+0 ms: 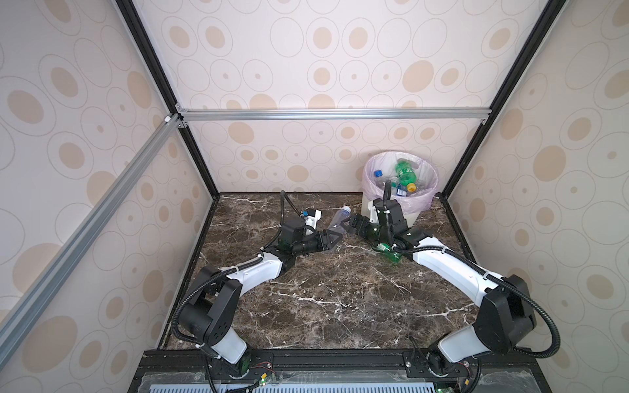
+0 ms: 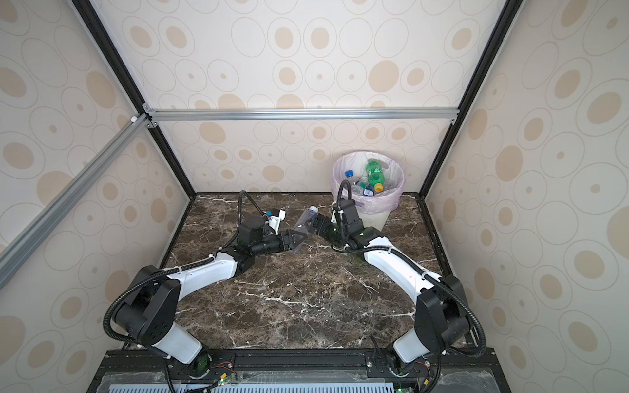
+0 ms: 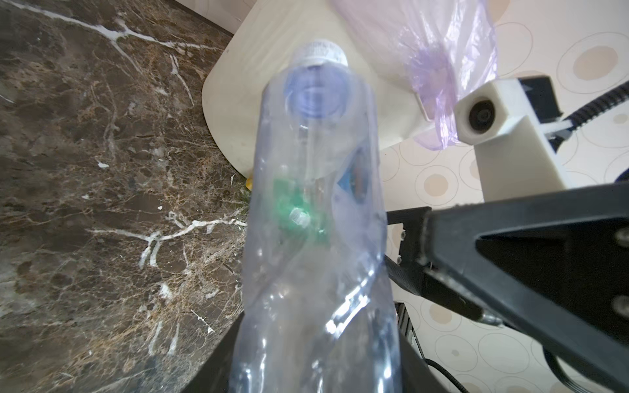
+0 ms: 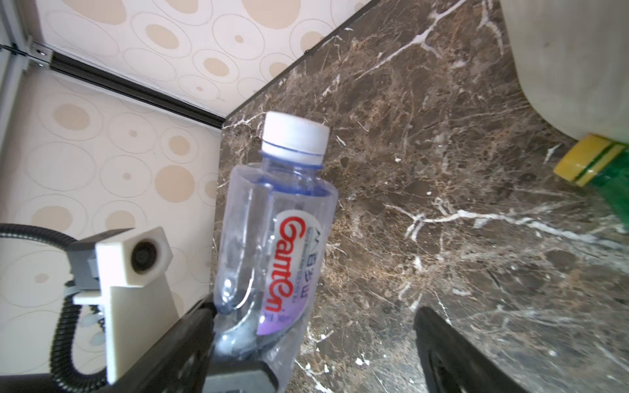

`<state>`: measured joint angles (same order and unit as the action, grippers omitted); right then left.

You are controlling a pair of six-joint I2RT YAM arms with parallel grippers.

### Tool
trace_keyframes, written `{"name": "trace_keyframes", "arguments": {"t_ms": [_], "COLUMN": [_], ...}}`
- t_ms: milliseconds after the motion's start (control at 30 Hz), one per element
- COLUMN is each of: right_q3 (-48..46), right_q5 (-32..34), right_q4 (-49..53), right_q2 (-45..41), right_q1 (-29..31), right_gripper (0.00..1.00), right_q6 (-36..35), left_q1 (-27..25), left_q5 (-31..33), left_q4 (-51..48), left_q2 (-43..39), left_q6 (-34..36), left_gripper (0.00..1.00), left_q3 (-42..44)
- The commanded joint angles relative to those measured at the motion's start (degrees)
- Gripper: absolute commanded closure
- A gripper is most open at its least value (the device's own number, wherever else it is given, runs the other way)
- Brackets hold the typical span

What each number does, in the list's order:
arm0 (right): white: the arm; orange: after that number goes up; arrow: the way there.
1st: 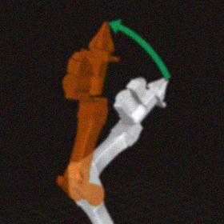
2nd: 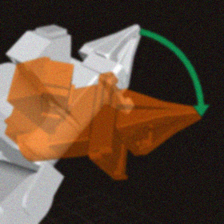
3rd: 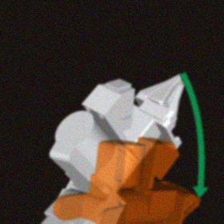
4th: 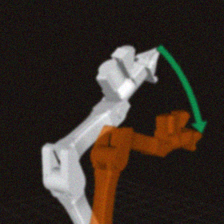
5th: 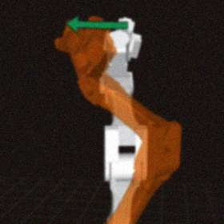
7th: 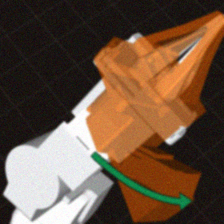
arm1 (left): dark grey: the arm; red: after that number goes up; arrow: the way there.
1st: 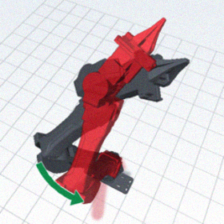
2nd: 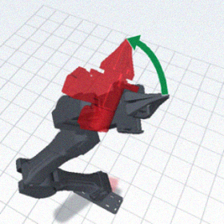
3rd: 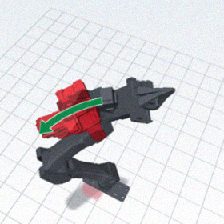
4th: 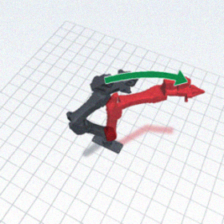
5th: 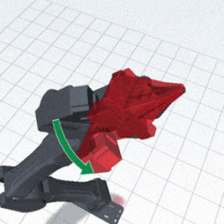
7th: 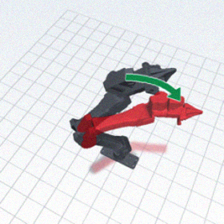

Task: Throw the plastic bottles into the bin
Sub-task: 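Grasp the water bottle's cap end with the right gripper while the left holds, then raise the water bottle over the bin with the right gripper while the left releases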

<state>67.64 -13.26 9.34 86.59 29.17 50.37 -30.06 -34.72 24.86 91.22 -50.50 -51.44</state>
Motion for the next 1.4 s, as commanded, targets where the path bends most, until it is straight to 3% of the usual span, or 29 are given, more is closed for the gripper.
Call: {"name": "trace_keyframes", "arguments": {"t_ms": [0,267,500,667,733,967,1167,1367], "right_q3": [-0.8,-1.2,-0.4,1.1,3.0,13.6,29.0,47.9], "right_q5": [-2.6,-5.4,-5.1,-3.9,-2.8,2.4,5.8,13.2], "right_q4": [-5.8,-11.5,-11.5,-8.7,-5.3,7.9,21.4,33.8], "right_q2": [1.2,3.7,5.2,4.8,4.7,4.3,3.6,3.0], "right_q1": [0.0,0.1,0.3,0.2,0.2,-0.7,-3.9,-8.4], "right_gripper": [0.07,0.20,0.37,0.50,0.53,0.54,0.55,0.55], "right_q6": [3.4,6.1,6.2,3.9,2.0,-7.5,-16.7,-24.3], "left_q1": [-0.7,-2.0,-2.5,-2.7,-2.6,-2.8,-3.2,-5.9], "left_q5": [-0.8,-0.5,-1.0,-1.0,-0.7,3.0,7.4,11.9], "left_q4": [3.3,3.9,3.8,2.5,1.1,-10.3,-20.6,-26.8], "left_q2": [-1.4,-1.8,-2.3,-2.9,-3.7,-10.1,-13.8,-11.1], "left_q6": [-2.6,-3.5,-4.0,-3.7,-2.9,5.4,13.9,20.1], "left_gripper": [0.47,0.46,0.44,0.39,0.32,0.01,0.01,0.01], "left_q3": [-0.1,-1.3,-2.5,-2.8,-2.9,-3.3,-8.8,-20.4]}}
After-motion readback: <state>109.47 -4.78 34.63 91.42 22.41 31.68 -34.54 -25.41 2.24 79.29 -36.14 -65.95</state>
